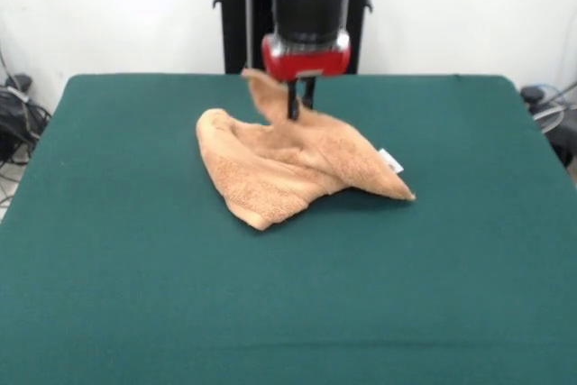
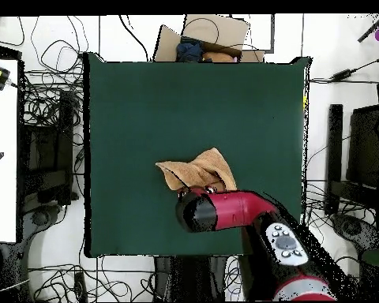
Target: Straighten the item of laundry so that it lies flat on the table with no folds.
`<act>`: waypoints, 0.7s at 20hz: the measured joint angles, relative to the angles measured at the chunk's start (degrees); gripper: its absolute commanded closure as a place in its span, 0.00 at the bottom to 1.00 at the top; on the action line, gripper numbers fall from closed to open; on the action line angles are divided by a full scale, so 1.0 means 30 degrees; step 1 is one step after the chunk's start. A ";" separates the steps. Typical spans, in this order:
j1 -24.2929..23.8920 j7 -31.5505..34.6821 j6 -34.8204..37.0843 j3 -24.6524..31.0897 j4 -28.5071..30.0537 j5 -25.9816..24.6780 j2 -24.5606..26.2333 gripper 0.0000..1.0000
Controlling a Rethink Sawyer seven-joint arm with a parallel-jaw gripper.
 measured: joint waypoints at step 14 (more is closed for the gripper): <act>0.0837 0.0000 -0.0008 -0.1589 0.1591 0.0114 -0.0927 1.00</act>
